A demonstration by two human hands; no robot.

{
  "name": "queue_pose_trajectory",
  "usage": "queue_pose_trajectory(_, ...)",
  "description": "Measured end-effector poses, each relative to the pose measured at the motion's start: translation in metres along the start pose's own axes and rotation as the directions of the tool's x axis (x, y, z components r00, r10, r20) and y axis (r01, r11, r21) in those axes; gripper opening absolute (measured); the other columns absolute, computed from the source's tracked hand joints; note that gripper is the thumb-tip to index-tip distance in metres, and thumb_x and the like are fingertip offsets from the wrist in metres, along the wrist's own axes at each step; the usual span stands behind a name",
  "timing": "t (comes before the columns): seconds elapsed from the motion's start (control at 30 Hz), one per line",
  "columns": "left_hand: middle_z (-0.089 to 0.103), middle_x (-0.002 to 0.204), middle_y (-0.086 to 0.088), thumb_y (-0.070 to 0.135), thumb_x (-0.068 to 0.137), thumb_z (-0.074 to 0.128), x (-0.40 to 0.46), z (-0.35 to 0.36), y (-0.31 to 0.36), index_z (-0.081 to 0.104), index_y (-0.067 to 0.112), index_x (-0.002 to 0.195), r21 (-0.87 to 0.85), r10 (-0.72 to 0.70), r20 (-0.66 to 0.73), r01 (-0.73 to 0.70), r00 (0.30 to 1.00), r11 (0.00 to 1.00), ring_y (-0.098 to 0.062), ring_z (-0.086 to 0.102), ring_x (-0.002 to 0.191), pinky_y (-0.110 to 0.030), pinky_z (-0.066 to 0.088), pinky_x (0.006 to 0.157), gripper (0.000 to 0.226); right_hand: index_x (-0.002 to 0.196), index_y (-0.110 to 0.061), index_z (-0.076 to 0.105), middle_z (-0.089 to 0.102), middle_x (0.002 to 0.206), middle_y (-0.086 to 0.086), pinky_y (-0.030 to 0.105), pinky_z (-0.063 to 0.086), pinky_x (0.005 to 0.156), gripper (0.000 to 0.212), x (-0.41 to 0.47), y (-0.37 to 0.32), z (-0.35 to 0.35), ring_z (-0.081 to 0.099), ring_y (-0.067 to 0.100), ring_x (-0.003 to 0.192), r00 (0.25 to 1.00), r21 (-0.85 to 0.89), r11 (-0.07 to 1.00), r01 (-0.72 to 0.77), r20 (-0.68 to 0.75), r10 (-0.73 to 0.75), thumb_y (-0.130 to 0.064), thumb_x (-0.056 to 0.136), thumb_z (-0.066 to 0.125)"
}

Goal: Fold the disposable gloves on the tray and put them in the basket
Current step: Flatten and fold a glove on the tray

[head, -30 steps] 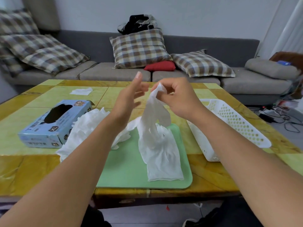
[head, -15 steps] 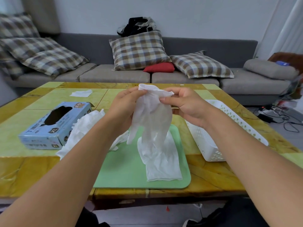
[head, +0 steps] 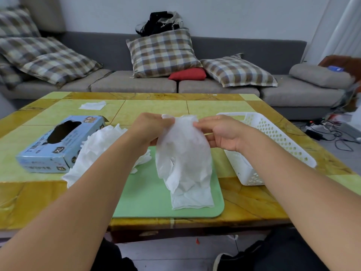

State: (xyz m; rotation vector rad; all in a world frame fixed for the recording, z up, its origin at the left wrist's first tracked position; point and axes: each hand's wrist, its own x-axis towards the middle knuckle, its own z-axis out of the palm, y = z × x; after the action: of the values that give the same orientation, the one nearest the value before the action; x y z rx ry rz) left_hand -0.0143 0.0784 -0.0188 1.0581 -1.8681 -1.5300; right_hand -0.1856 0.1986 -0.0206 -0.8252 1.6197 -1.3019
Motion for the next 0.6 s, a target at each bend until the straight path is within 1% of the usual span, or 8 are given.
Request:
queue_pose_trajectory(0.1, 0.074, 0.101, -0.019, 0.022, 0.092, 0.071, 0.012, 0.007, -0.015, 0.070, -0.004, 0.096, 0.111, -0.078, -0.014, 0.079, 0.997, 0.991, -0.031, 0.072, 0.084, -0.041, 0.061, 0.085, 0.026, 0.109, -0.005, 0.066, 0.072, 0.095, 0.012, 0.033, 0.060, 0.068, 0.013, 0.014, 0.015, 0.005, 0.069, 0.022, 0.071, 0.994, -0.119, 0.990, -0.069, -0.098, 0.057, -0.011, 0.097, 0.066)
queue_pose_trajectory(0.13, 0.074, 0.096, -0.018, 0.020, 0.092, 0.072, 0.013, 0.008, -0.014, 0.070, -0.003, 0.092, 0.085, -0.053, -0.025, 0.055, 0.998, 0.995, -0.027, 0.068, 0.078, -0.036, 0.061, 0.080, 0.023, 0.108, -0.005, 0.067, 0.072, 0.098, 0.013, 0.033, 0.060, 0.068, 0.013, 0.017, 0.015, 0.008, 0.068, 0.022, 0.072, 0.989, -0.133, 0.991, -0.028, -0.146, 0.008, -0.012, 0.097, 0.067)
queue_pose_trajectory(0.2, 0.071, 0.084, -0.010, 0.017, 0.091, 0.073, 0.013, 0.008, 0.000, 0.072, 0.007, 0.082, -0.045, 0.132, -0.101, -0.137, 0.986, 0.990, -0.020, 0.062, 0.072, -0.031, 0.054, 0.069, 0.014, 0.103, -0.003, 0.071, 0.072, 0.100, 0.013, 0.034, 0.057, 0.071, 0.012, 0.021, 0.004, 0.010, 0.066, 0.022, 0.077, 0.937, -0.127, 0.967, 0.223, -0.245, -0.248, -0.013, 0.097, 0.067)
queue_pose_trajectory(0.3, 0.077, 0.087, 0.002, 0.018, 0.094, 0.070, -0.001, 0.000, 0.037, 0.077, 0.018, 0.093, -0.180, 0.508, -0.179, -0.536, 0.842, 0.825, -0.009, 0.068, 0.078, -0.027, 0.056, 0.073, 0.007, 0.097, -0.013, 0.076, 0.077, 0.097, 0.006, 0.034, 0.057, 0.085, 0.009, 0.008, -0.030, 0.007, 0.071, 0.023, 0.088, 0.675, -0.201, 0.740, 0.642, -0.309, -0.670, -0.013, 0.097, 0.067)
queue_pose_trajectory(0.37, 0.078, 0.090, 0.008, 0.018, 0.095, 0.069, -0.010, -0.002, 0.044, 0.076, 0.019, 0.101, -0.184, 0.610, -0.138, -0.625, 0.781, 0.759, -0.004, 0.070, 0.083, -0.018, 0.053, 0.075, 0.009, 0.098, -0.015, 0.076, 0.077, 0.093, 0.001, 0.028, 0.058, 0.084, 0.009, -0.006, -0.038, 0.004, 0.072, 0.013, 0.088, 0.563, -0.302, 0.636, 0.710, -0.299, -0.771, -0.012, 0.097, 0.067)
queue_pose_trajectory(0.43, 0.078, 0.095, 0.009, 0.021, 0.093, 0.071, -0.011, -0.003, 0.027, 0.076, 0.024, 0.104, -0.100, 0.577, -0.039, -0.578, 0.815, 0.810, -0.007, 0.069, 0.088, -0.020, 0.051, 0.081, 0.012, 0.092, -0.014, 0.075, 0.076, 0.087, -0.002, 0.030, 0.059, 0.080, 0.010, -0.008, -0.023, 0.004, 0.070, 0.010, 0.081, 0.589, -0.390, 0.635, 0.667, -0.245, -0.770, -0.009, 0.094, 0.068)
queue_pose_trajectory(0.53, 0.079, 0.090, 0.006, 0.024, 0.087, 0.077, -0.007, -0.003, -0.019, 0.079, 0.025, 0.098, 0.093, 0.402, 0.162, -0.420, 0.901, 0.903, -0.008, 0.064, 0.076, -0.020, 0.050, 0.072, 0.011, 0.089, -0.010, 0.077, 0.078, 0.089, 0.005, 0.046, 0.058, 0.085, 0.003, 0.000, 0.017, 0.005, 0.074, 0.026, 0.087, 0.776, -0.520, 0.695, 0.497, -0.092, -0.624, -0.010, 0.088, 0.075)
queue_pose_trajectory(0.6, 0.078, 0.084, 0.006, 0.021, 0.085, 0.079, -0.007, -0.004, -0.043, 0.080, 0.023, 0.092, 0.188, 0.310, 0.311, -0.378, 0.898, 0.907, -0.005, 0.064, 0.070, -0.019, 0.048, 0.069, 0.007, 0.089, -0.012, 0.079, 0.077, 0.087, 0.005, 0.042, 0.057, 0.080, 0.003, -0.001, 0.036, 0.001, 0.072, 0.026, 0.085, 0.869, -0.670, 0.627, 0.398, 0.056, -0.492, -0.011, 0.087, 0.076)
